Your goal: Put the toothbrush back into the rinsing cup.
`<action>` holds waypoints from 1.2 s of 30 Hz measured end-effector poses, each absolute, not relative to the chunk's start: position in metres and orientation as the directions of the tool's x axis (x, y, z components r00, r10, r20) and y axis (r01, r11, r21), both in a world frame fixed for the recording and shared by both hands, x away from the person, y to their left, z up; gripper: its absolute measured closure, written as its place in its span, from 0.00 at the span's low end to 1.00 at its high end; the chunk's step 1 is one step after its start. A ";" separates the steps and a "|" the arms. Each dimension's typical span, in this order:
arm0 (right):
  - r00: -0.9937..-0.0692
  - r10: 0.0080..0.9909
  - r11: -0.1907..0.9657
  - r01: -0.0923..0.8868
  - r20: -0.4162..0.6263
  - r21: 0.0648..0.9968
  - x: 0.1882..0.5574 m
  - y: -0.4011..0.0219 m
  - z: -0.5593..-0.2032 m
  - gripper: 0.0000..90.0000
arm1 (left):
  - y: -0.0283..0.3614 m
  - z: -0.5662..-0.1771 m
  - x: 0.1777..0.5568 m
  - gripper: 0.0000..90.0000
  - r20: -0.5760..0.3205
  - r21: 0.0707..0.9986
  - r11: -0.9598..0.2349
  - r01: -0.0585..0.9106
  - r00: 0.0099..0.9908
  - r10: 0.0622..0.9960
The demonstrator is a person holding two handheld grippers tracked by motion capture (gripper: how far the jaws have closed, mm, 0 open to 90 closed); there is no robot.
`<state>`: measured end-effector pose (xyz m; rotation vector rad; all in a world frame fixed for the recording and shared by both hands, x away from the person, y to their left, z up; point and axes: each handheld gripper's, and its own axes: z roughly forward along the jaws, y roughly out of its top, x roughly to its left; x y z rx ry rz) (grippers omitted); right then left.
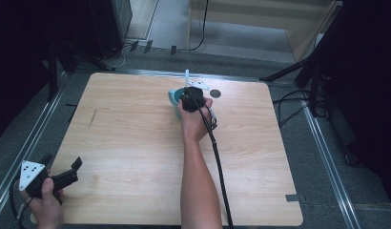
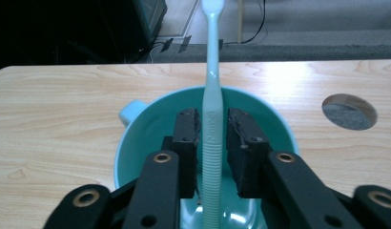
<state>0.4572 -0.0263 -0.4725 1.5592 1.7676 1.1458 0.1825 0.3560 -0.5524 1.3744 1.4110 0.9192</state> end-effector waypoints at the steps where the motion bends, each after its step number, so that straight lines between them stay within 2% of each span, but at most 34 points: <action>1: -0.208 0.966 -0.020 0.527 0.152 0.850 0.457 -0.027 -0.472 0.79 | 0.356 -0.552 0.183 0.00 -0.116 0.951 0.094 0.295 0.060 0.991; 4: -0.208 0.969 -0.013 0.494 0.132 0.870 0.455 -0.031 -0.469 0.69 | 0.356 -0.552 0.182 0.00 -0.115 0.951 0.093 0.295 0.060 0.992; 8: -0.216 0.962 -0.059 0.436 0.168 0.898 0.451 -0.037 -0.462 0.53 | 0.355 -0.552 0.183 0.00 -0.109 0.951 0.086 0.297 0.061 0.992; 10: -0.241 0.957 -0.054 0.408 0.164 0.912 0.448 -0.040 -0.459 0.48 | 0.355 -0.552 0.183 0.00 -0.106 0.951 0.083 0.297 0.062 0.992; 13: -0.256 0.959 -0.012 0.392 0.122 0.920 0.444 -0.044 -0.456 0.40 | 0.355 -0.552 0.183 0.00 -0.107 0.951 0.084 0.296 0.062 0.992; 15: -0.267 0.961 0.037 0.375 0.069 0.926 0.441 -0.047 -0.454 0.38 | 0.355 -0.552 0.183 0.00 -0.107 0.951 0.084 0.296 0.062 0.992; 17: -0.231 0.972 0.119 0.375 -0.032 0.919 0.438 -0.048 -0.454 0.28 | 0.355 -0.552 0.183 0.00 -0.104 0.952 0.082 0.296 0.061 0.993; 22: -0.247 0.969 0.119 0.382 -0.023 0.916 0.430 -0.061 -0.456 0.13 | 0.354 -0.552 0.183 0.00 -0.102 0.951 0.079 0.298 0.061 0.993; 26: -0.224 0.974 0.106 0.381 -0.019 0.919 0.424 -0.075 -0.460 0.03 | 0.354 -0.552 0.183 0.00 -0.101 0.951 0.079 0.298 0.061 0.993; 28: -0.227 0.974 0.093 0.386 -0.003 0.918 0.421 -0.083 -0.461 0.00 | 0.354 -0.552 0.183 0.00 -0.101 0.951 0.078 0.298 0.061 0.993; 36: -0.211 0.977 0.078 0.399 0.009 0.914 0.411 -0.118 -0.474 0.00 | 0.354 -0.552 0.183 0.00 -0.095 0.951 0.073 0.301 0.060 0.994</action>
